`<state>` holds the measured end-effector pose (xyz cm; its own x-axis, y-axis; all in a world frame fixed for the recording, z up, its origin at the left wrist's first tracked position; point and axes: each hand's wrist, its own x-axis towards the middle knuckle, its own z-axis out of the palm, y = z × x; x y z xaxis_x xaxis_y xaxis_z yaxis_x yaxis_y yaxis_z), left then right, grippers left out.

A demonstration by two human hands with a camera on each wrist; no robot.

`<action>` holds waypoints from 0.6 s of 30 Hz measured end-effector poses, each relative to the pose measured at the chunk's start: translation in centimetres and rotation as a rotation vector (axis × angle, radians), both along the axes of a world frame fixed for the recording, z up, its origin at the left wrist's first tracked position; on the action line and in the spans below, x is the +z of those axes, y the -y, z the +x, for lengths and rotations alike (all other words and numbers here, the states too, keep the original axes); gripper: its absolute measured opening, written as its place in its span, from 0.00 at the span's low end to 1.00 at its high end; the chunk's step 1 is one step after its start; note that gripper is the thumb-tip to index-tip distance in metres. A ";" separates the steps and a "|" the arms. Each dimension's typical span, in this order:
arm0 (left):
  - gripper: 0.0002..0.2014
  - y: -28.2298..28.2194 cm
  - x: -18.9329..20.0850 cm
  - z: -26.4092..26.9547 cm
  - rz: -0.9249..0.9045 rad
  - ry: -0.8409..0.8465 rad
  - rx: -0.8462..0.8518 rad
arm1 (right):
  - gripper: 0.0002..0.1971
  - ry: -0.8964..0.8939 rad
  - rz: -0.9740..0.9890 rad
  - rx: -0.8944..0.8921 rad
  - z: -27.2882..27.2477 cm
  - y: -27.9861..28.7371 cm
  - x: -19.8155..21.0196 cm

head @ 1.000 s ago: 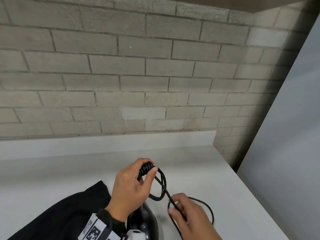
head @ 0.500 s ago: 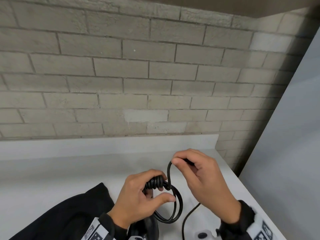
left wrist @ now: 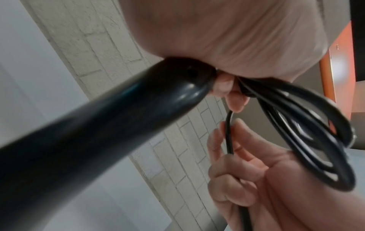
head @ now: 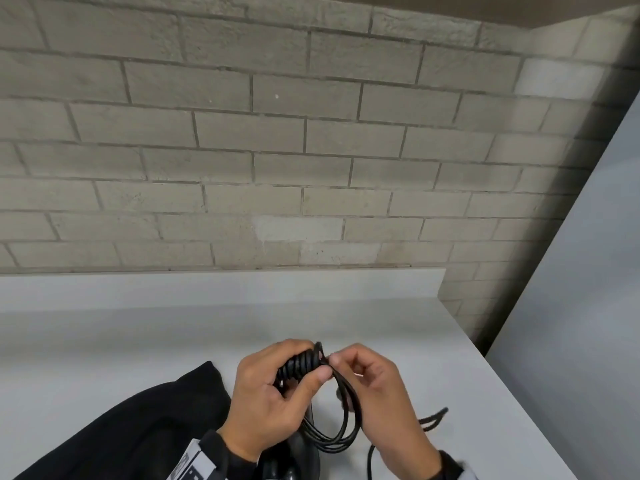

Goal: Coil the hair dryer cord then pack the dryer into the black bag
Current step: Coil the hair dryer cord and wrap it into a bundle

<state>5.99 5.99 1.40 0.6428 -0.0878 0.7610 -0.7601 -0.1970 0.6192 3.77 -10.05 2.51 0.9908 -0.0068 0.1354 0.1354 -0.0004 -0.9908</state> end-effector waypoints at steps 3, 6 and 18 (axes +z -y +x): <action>0.15 0.1 0.1 0.0 -0.010 -0.021 0.066 | 0.22 -0.014 0.067 0.139 -1.0 0.2 -0.6; 0.16 0.0 0.1 0.3 -0.015 -0.073 0.112 | 0.19 -0.002 0.079 0.272 -1.6 0.5 -0.7; 0.06 0.5 0.7 0.1 -0.095 -0.305 0.075 | 0.23 0.233 -0.354 -0.082 -1.1 0.6 -1.9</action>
<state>6.08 5.44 2.07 0.8446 0.0304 0.5346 -0.5220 -0.1757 0.8346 2.63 -10.64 0.61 0.9315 0.0025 0.3638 0.3410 -0.3549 -0.8705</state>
